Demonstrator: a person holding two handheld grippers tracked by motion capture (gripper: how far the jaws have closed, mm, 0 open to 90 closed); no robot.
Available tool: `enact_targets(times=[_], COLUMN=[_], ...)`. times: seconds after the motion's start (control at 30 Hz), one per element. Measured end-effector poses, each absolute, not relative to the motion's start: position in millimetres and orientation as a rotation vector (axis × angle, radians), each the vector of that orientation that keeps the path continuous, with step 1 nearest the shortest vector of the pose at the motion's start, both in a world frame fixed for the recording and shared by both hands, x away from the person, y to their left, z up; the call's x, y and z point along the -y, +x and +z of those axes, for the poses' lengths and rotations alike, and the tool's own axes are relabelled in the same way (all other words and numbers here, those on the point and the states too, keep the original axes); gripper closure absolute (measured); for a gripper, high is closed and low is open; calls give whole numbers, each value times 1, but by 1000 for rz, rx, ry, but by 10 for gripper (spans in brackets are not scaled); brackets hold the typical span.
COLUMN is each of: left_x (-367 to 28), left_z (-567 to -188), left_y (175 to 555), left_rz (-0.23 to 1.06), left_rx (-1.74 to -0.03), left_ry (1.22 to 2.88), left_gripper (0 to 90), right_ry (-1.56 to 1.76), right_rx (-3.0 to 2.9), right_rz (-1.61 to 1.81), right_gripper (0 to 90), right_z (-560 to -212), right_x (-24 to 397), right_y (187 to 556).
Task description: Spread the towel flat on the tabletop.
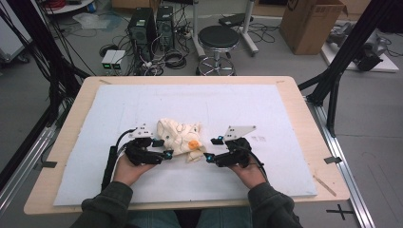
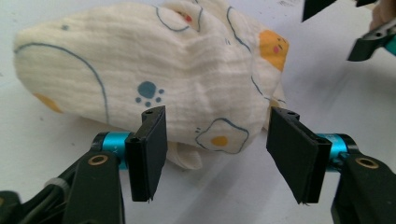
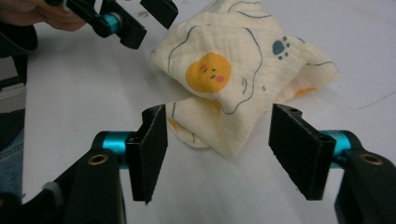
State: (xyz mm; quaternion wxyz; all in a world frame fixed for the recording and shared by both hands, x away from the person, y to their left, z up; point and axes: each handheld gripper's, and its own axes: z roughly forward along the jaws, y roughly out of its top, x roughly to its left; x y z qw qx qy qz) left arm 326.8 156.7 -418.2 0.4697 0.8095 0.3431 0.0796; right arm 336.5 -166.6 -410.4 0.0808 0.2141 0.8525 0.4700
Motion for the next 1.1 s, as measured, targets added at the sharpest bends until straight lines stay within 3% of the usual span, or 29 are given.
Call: enact_targets(times=[0.23,0.47,0.53,0.63,0.83,1.1], left_x=[-154,-146,-143,-141,-140,-150], left_z=[-422,-427,-429,-431,-432,-415], left_y=[330,332,333,336,339,332], left_rz=[210,262,273,294,311,296], left_rx=[-832,-829,-833,-838,-807,-756], left_ry=[1970,2024,2038,2068,2079,2048], left_gripper=[359,404,459,509,780,833], right_ry=[640,681,681,675,630,582], right_rx=[-2582,-2592,-2605,-2610,-2631,-2611], right_rz=[1372,1351,1330,1313,1303,1375], right_gripper=[440,522,599,646,828,857], right_z=[-420,-428,-430,-431,-431,-419], right_x=[152,149,149,148,146,149], right_y=[349,358,360,360,362,356])
